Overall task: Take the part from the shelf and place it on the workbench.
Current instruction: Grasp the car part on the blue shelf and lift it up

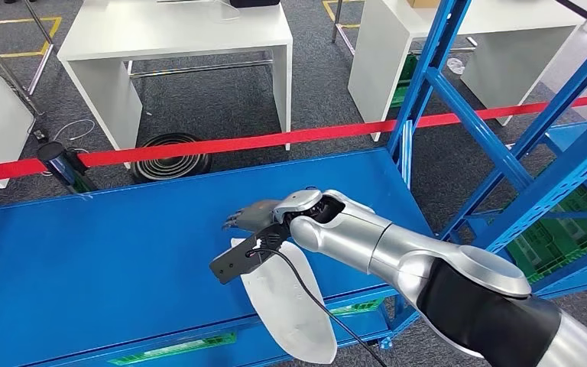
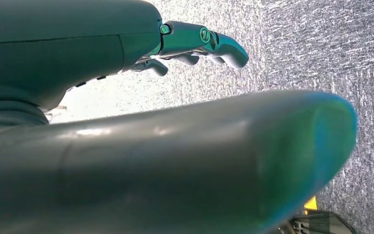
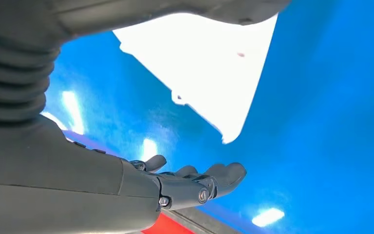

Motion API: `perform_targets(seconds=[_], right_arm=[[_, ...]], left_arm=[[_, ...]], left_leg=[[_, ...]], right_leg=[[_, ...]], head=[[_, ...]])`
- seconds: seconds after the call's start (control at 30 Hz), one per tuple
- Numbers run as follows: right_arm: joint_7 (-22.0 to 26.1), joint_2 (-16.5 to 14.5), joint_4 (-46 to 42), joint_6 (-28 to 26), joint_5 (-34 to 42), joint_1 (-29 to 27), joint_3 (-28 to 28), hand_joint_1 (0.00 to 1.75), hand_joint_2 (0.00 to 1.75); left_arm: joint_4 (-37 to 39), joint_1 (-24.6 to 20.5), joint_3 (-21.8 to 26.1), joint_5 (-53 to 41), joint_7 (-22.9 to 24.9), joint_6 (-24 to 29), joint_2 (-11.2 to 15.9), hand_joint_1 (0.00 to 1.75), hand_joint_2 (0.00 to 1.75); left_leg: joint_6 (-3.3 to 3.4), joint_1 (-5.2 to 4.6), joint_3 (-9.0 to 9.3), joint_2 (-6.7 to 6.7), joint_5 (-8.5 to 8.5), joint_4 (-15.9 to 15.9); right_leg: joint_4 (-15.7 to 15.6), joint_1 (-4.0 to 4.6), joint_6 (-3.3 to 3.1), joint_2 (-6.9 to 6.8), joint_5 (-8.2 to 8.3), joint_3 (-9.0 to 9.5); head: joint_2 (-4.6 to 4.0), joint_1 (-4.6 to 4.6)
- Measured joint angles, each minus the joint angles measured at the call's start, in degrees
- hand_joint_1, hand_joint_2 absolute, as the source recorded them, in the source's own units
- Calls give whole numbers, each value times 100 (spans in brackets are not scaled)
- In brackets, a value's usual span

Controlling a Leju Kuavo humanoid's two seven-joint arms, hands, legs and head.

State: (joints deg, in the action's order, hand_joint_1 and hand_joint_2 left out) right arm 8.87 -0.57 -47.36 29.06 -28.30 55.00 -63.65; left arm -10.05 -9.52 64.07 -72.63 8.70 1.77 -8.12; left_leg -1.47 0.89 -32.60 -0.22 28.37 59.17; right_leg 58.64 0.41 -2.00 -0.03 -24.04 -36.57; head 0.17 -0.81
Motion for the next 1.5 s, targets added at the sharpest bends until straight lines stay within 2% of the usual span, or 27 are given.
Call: perform_targets(seconds=[0.03,0.07,0.23,0.7,1.13,1.27,1.5], right_arm=[[-23,0,3,27,1,-6,4,173,175],[-52,-1,9,49,1,-12,13,175,175],[-110,-33,201,53,9,-24,90,175,175],[328,-209,1459,-322,-9,-197,343,175,175],[337,-256,1789,-400,-19,-298,646,175,175],[332,-256,1823,-463,-41,-323,712,175,175],[293,-256,1834,-468,-68,-332,808,175,175]], left_arm=[[0,0,0,0,-4,0,1,0,0],[0,0,0,0,-7,0,2,0,0],[-2,-4,0,-1,-26,2,5,0,0],[-2,-39,1,28,-66,87,1,0,0],[-2,-75,1,-21,-69,107,3,0,0],[-2,-74,1,-13,-145,65,3,0,175],[-1,-72,1,12,-224,3,-1,0,175]], left_leg=[[1,-2,-2,0,0,1],[1,-3,-4,0,0,1],[0,-3,-6,0,-1,0],[-16,-1,-17,4,-11,-1],[-22,0,-19,8,-15,-1],[-22,0,-19,8,-16,-1],[-23,0,-19,8,-16,-1]], right_leg=[[-2,-4,35,0,1,-1],[-4,-8,62,0,0,-2],[3,-8,86,0,-3,-15],[36,4,82,2,-6,-47],[44,3,82,9,-6,-57],[44,3,81,10,-6,-57],[45,3,81,11,-6,-58]], head=[[0,0],[-1,0],[-1,0],[-1,2],[0,2],[-2,2],[0,2]])
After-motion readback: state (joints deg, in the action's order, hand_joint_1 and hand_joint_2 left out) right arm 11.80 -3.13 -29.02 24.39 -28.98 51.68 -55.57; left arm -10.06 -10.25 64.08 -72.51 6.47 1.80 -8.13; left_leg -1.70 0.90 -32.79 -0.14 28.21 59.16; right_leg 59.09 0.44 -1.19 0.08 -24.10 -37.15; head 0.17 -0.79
